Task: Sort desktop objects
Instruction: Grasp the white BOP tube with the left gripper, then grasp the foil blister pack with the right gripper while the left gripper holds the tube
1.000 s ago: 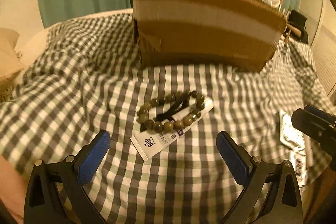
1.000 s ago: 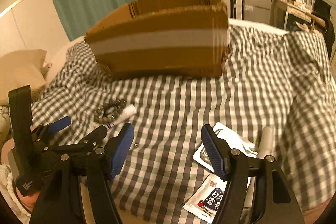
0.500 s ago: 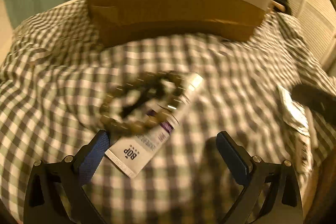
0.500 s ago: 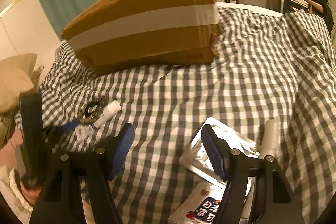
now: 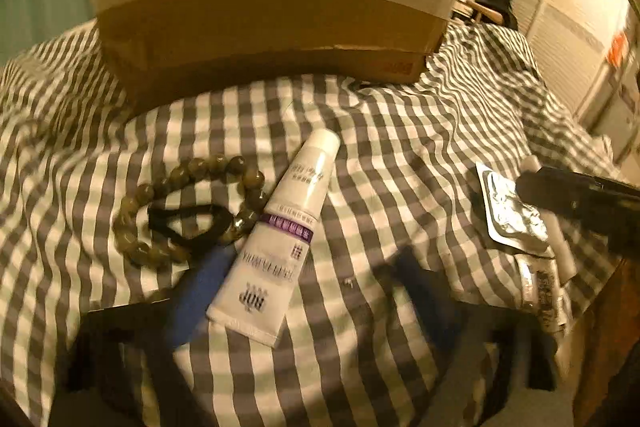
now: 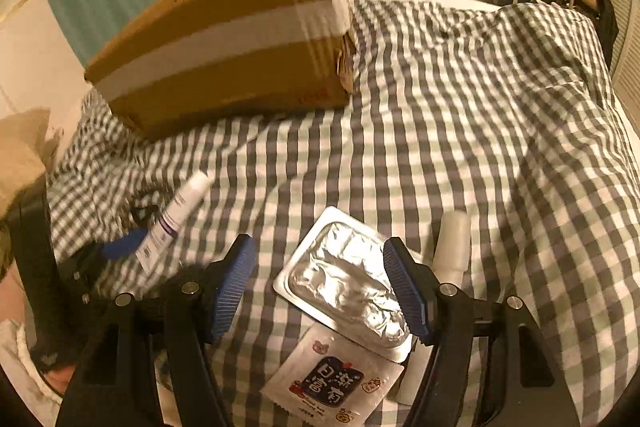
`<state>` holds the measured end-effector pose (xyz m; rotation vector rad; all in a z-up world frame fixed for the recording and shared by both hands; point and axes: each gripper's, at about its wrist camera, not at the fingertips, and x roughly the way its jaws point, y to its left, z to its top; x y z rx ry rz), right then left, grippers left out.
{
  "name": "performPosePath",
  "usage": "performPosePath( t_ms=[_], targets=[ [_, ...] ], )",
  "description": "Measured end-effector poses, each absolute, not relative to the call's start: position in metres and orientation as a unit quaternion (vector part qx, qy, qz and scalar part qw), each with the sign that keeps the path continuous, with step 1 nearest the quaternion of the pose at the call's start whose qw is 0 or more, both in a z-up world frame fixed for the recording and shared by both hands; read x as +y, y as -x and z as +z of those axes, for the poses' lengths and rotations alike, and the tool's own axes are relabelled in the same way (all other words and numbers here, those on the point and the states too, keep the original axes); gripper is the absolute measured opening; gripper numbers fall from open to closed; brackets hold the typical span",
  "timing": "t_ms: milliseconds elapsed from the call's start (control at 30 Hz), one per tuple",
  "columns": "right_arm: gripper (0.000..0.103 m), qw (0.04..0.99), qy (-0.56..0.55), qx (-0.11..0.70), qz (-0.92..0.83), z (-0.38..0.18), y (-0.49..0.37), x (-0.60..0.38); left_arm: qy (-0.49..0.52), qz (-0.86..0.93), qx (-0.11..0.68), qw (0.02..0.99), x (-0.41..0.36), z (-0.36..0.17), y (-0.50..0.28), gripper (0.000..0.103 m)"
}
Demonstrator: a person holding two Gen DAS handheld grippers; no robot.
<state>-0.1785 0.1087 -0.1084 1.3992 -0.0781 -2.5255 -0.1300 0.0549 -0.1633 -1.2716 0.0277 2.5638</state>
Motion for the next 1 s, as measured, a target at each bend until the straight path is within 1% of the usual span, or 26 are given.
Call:
performPosePath(
  t_ms=[33,67,133,200,233,300,400,533,567,600,633,667,700,767,800,900,1000],
  targets=[
    [0.066,0.132,-0.49,-0.025,-0.861,-0.113,0.18,0.106,0.436,0.888,0.02,0.142,0.058,-0.162,0.128,0.037],
    [0.066,0.131,-0.495,-0.017,-0.859,-0.117,0.18,0.104,0.436,0.887,0.025,0.147,0.059,-0.16,0.127,0.031],
    [0.066,0.127,-0.501,-0.002,-0.856,-0.12,0.18,0.102,0.438,0.884,0.014,0.163,0.061,-0.159,0.125,0.03],
    [0.073,0.136,-0.51,-0.002,-0.849,-0.124,0.181,0.102,0.441,0.88,0.01,0.174,0.063,-0.158,0.12,0.03],
    [0.078,0.135,-0.513,0.001,-0.848,-0.124,0.182,0.102,0.442,0.879,0.01,0.177,0.065,-0.157,0.118,0.03],
    [0.079,0.121,-0.52,0.017,-0.845,-0.128,0.184,0.103,0.444,0.876,0.009,0.186,0.067,-0.157,0.115,0.03],
    [0.08,0.114,-0.525,0.019,-0.843,-0.132,0.185,0.105,0.447,0.875,0.01,0.185,0.071,-0.157,0.12,0.032],
    [0.081,0.115,-0.527,0.032,-0.841,-0.136,0.186,0.105,0.453,0.874,-0.02,0.175,0.073,-0.16,0.137,0.038],
    [0.082,0.117,-0.528,0.033,-0.84,-0.137,0.186,0.105,0.453,0.874,-0.025,0.174,0.07,-0.161,0.138,0.046],
    [0.083,0.118,-0.529,0.033,-0.84,-0.137,0.186,0.105,0.453,0.874,-0.032,0.174,0.073,-0.161,0.143,0.049],
    [0.088,0.116,-0.53,0.036,-0.839,-0.137,0.187,0.104,0.452,0.874,-0.035,0.173,0.075,-0.161,0.146,0.053],
    [0.089,0.113,-0.534,0.041,-0.837,-0.139,0.187,0.102,0.45,0.876,-0.034,0.169,0.078,-0.161,0.148,0.053],
    [0.09,0.114,-0.535,0.045,-0.836,-0.141,0.187,0.101,0.446,0.879,-0.028,0.165,0.082,-0.161,0.149,0.053],
    [0.094,0.116,-0.535,0.057,-0.835,-0.144,0.187,0.098,0.438,0.884,-0.011,0.165,0.087,-0.161,0.148,0.026],
    [0.095,0.115,-0.535,0.062,-0.835,-0.145,0.187,0.096,0.436,0.885,-0.001,0.165,0.089,-0.163,0.147,0.026],
    [0.097,0.107,-0.531,0.071,-0.837,-0.149,0.189,0.094,0.431,0.887,-0.012,0.169,0.084,-0.16,0.142,0.026],
    [0.095,0.098,-0.528,0.068,-0.841,-0.15,0.189,0.096,0.43,0.887,-0.025,0.168,0.077,-0.156,0.138,0.026]
  ],
)
